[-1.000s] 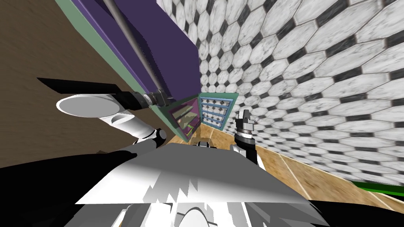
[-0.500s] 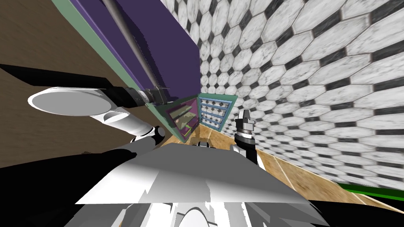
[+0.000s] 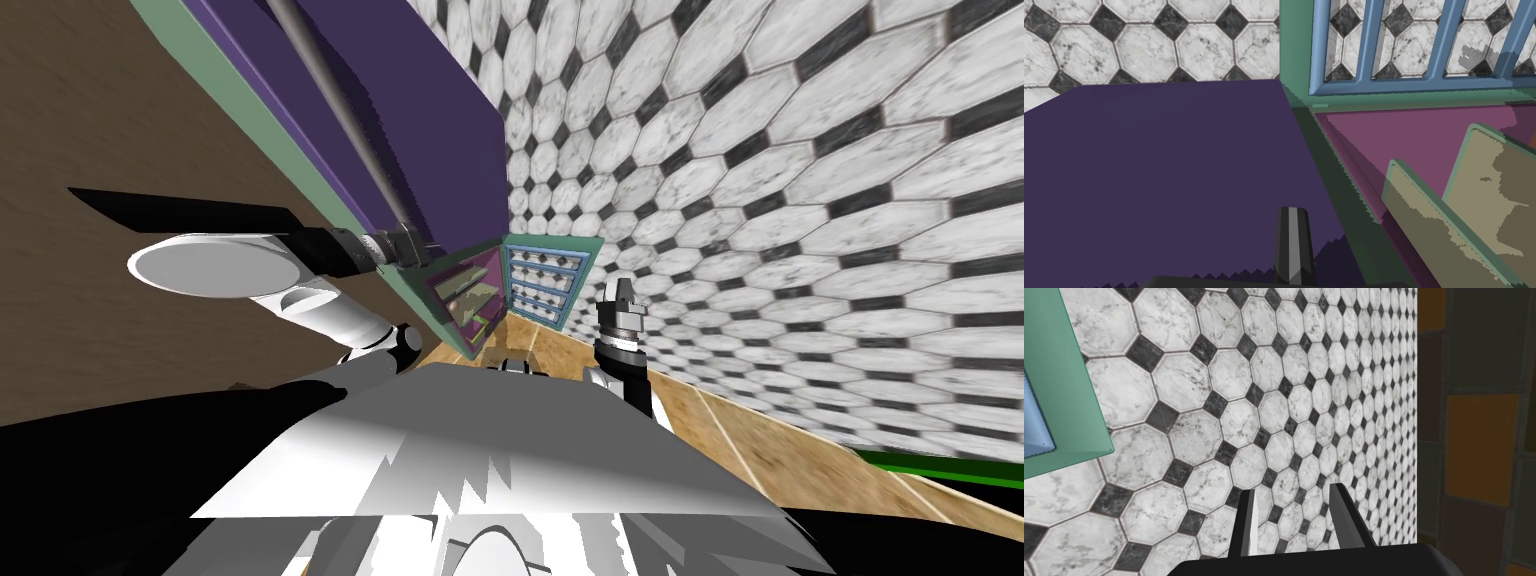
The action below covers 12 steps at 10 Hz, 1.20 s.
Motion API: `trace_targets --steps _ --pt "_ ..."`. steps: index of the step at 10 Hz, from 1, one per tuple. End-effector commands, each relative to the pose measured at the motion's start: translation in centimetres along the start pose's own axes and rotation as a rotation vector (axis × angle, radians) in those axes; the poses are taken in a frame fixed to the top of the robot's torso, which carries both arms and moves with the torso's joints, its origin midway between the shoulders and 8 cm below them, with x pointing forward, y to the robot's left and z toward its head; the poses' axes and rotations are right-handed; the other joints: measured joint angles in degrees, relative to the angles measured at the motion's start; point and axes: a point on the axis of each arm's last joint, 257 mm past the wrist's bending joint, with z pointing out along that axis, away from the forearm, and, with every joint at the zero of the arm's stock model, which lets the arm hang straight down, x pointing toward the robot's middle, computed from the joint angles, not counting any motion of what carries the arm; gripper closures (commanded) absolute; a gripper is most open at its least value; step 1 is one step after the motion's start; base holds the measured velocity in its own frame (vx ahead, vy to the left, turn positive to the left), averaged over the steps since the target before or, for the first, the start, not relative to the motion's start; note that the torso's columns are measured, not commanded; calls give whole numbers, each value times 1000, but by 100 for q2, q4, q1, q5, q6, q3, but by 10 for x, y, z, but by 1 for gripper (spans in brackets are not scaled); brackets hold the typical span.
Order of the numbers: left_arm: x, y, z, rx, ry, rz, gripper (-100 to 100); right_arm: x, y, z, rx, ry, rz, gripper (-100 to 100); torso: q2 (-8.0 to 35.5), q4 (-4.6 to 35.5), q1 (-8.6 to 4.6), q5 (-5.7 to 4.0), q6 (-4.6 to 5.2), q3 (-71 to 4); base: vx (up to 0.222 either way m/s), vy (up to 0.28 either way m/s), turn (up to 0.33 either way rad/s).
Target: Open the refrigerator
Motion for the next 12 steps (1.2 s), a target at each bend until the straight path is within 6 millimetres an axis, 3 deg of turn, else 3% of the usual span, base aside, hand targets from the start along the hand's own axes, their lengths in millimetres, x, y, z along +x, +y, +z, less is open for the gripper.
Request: trace_targets --steps 1,2,3,7,8,10,12 --pt "-16 11 7 -24 -26 -38 -100 0 0 0 0 0 0 0 0 -2 23 9 -13 -1 -20 47 54" --pt "-19 14 8 -29 -31 -46 -100 0 0 0 0 0 0 0 -2 -6 60 27 -18 -2 -20 39 44" --pt "-7 7 11 -17 -10 -26 -100 0 0 0 0 0 0 0 -10 -6 76 25 -21 -12 -16 -10 -44" --pt "-2 -8 4 -7 -11 14 -100 0 0 0 0 0 0 0 -39 -19 -71 -41 43 -31 63 -91 -11" --pt "-4 2 10 -11 -6 -14 100 0 0 0 0 0 0 0 -34 -20 -77 -48 59 -34 -71 96 30" --pt "-9 -7 4 0 -33 8 100 0 0 0 0 0 0 0 -13 -8 -28 -17 24 -12 -12 -34 8" --pt "-17 -7 2 -3 -64 6 100 0 0 0 0 0 0 0 -13 -4 -135 -56 32 -11 40 -303 102"
